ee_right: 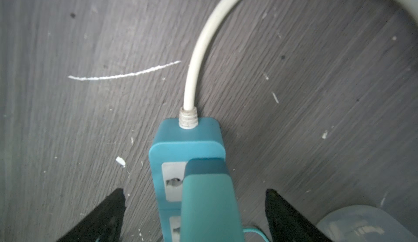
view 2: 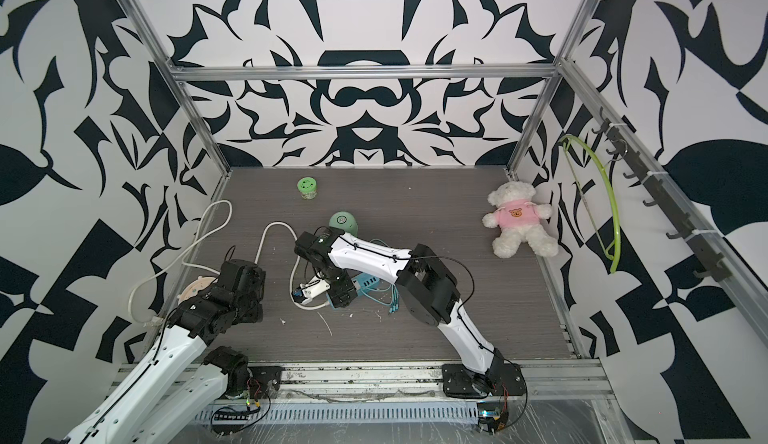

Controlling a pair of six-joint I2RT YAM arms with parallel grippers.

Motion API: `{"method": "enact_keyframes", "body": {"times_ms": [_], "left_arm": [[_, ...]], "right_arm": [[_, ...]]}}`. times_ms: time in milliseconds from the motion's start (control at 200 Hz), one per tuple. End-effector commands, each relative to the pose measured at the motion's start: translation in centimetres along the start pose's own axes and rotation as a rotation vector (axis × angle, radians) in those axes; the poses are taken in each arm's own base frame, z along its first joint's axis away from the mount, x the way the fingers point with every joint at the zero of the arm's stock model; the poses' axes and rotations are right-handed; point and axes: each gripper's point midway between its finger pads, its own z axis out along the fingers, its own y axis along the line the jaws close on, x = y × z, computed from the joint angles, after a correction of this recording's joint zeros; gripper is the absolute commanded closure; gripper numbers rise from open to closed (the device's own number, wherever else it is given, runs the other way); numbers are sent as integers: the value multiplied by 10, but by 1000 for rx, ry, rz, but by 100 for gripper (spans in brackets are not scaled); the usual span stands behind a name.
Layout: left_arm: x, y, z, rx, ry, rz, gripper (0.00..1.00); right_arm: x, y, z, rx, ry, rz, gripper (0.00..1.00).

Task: Charge the cordless meat grinders
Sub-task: Insert the plug into the socket, then pick up the charging cable from the center of the board.

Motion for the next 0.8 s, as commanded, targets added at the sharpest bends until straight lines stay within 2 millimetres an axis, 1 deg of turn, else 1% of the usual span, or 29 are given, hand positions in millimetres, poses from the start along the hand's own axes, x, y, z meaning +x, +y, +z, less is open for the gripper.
{"method": "enact_keyframes", "body": {"times_ms": [0, 65, 115, 120, 125, 140, 160, 215, 275, 305, 345, 360, 370, 390, 440, 465, 500, 575, 640, 665, 710, 795], "left_arm": [[-8, 0, -6, 0, -37, 36, 16], [-9, -4, -8, 11, -46, 58, 16], [-10, -8, -9, 22, -54, 89, 16], [-11, -8, -9, 24, -55, 92, 16], [-11, -9, -10, 26, -55, 97, 16], [-11, -11, -10, 31, -58, 109, 16], [-11, -14, -10, 40, -58, 127, 16], [-10, -24, -12, 72, -63, 187, 16], [-9, -37, -14, 111, -70, 261, 16], [-7, -44, -15, 136, -72, 299, 16], [-5, -55, -17, 170, -74, 345, 16], [-5, -58, -18, 181, -74, 362, 16], [-4, -60, -18, 188, -75, 369, 16], [-3, -64, -19, 199, -76, 392, 12], [-1, -74, -21, 228, -79, 438, 11], [0, -78, -21, 235, -79, 460, 11], [2, -83, -22, 245, -81, 488, 11], [6, -92, -23, 256, -76, 545, 9], [10, -97, -21, 254, -67, 583, 8], [12, -100, -21, 257, -61, 595, 7], [16, -104, -20, 263, -47, 620, 7], [23, -109, -19, 272, -21, 645, 6]], "right_arm": [[-16, 4, -66, 102, -137, 6, 1], [-24, 7, -90, 151, -224, 51, 1], [-29, 7, -107, 206, -299, 115, 1], [-27, 9, -108, 202, -300, 130, 2], [-29, 6, -110, 221, -315, 128, 2], [-28, 9, -113, 228, -329, 167, 2], [-28, 7, -119, 260, -362, 211, 3], [-26, -3, -133, 368, -461, 382, 5], [-12, -13, -147, 487, -565, 632, 10], [2, -17, -151, 547, -595, 783, 12], [23, -18, -154, 603, -629, 995, 19], [36, -19, -157, 646, -621, 1079, 24], [42, -18, -156, 659, -621, 1140, 26], [57, -15, -155, 689, -615, 1253, 33], [93, -1, -150, 736, -581, 1505, 50], [108, 8, -144, 733, -551, 1599, 55], [126, 20, -134, 709, -513, 1695, 59], [160, 47, -111, 630, -427, 1847, 64], [179, 64, -91, 514, -385, 1907, 64], [185, 68, -85, 469, -377, 1917, 64], [188, 75, -75, 344, -384, 1922, 64], [203, 84, -63, 221, -314, 1911, 56]]}}
